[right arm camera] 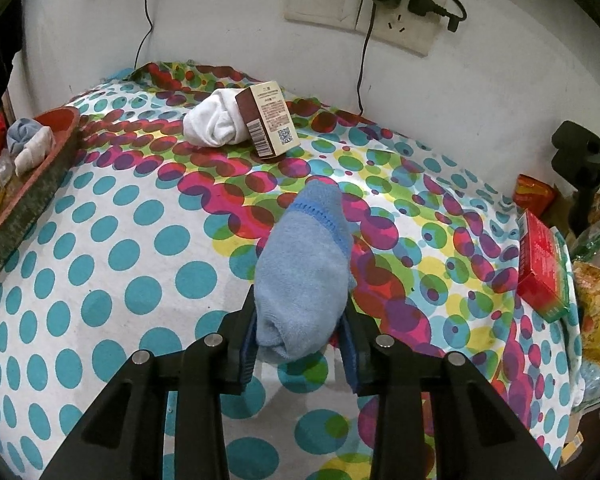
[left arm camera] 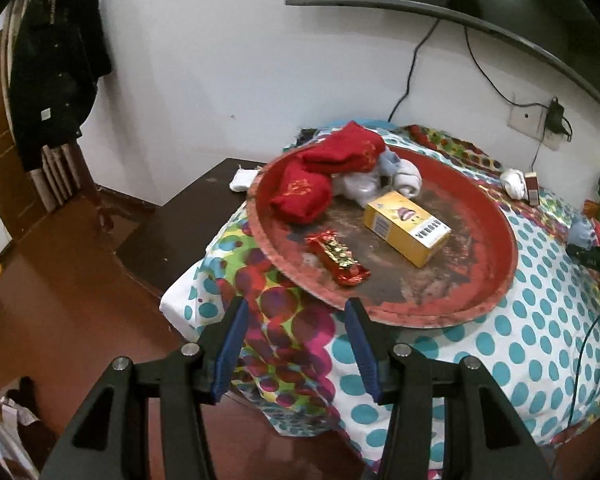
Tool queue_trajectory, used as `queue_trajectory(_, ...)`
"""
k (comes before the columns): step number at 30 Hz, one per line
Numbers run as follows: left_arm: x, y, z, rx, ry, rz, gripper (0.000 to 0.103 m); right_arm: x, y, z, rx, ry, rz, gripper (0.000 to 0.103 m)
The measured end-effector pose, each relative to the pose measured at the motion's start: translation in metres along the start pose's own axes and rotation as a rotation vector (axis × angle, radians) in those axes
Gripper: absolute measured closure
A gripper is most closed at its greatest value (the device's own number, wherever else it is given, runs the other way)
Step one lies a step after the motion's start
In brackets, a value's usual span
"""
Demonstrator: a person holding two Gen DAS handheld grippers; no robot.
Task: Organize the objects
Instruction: 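Open the left gripper to drop the red sock and pull back, then carry the light blue sock onto the tray and open the right gripper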
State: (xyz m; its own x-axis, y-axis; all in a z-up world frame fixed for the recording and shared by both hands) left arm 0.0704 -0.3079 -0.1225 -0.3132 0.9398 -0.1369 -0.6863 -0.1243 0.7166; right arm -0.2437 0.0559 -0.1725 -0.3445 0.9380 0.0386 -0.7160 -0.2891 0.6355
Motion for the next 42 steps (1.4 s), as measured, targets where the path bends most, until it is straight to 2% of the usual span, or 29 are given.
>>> queue_trajectory(4, -0.002, -0.004, -0.006, -0.032, -0.061, 0.005, 0.052, -0.002, -0.001, 0.001, 0.007, -0.022, 0.017, 0.071)
queue_trajectory(8, -0.010, -0.002, 0.000, -0.001, -0.023, -0.008, 0.052, -0.002, 0.000, 0.002, 0.011, -0.049, 0.013, 0.071)
queue_trajectory(11, -0.020, -0.003, -0.001, -0.004, -0.043, 0.040, 0.052, -0.002, 0.001, 0.002, -0.003, -0.063, -0.020, 0.071)
queue_trajectory(18, -0.028, -0.008, -0.008, -0.029, -0.048, 0.074, 0.052, -0.034, 0.017, 0.028, 0.021, 0.012, -0.044, 0.071)
queue_trajectory(24, -0.029, -0.010, -0.010, -0.042, -0.056, 0.086, 0.052, -0.112, 0.035, 0.056, 0.046, 0.142, 0.048, 0.071)
queue_trajectory(31, -0.031, -0.011, -0.011, -0.048, -0.058, 0.096, 0.052, -0.224, 0.032, 0.058, -0.001, 0.294, 0.171, 0.070)
queue_trajectory(35, -0.033, -0.011, -0.011, -0.043, -0.053, 0.104, 0.052, -0.272, 0.029, 0.051, -0.028, 0.328, 0.234, 0.070)
queue_trajectory(40, -0.033, -0.011, -0.012, -0.048, -0.058, 0.106, 0.052, -0.306, 0.038, 0.032, -0.068, 0.328, 0.257, 0.068)
queue_trajectory(42, -0.033, -0.012, -0.013, -0.050, -0.056, 0.103, 0.052, -0.312, 0.040, 0.024, -0.086, 0.324, 0.254, 0.063)
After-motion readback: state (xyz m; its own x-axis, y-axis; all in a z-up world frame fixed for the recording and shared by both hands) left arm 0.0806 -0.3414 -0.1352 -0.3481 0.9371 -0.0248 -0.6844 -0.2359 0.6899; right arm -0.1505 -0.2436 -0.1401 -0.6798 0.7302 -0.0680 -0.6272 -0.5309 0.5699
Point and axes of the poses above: each gripper's, at about its wrist camera, not at the fingertips, and z roughly against the way its jaws point, x to its right, y to its top, the point moved 8 cm from there along -z, roughly the way its jaws point, and after that the axes turned 11 degrees about -z, right-handed, at the moved point
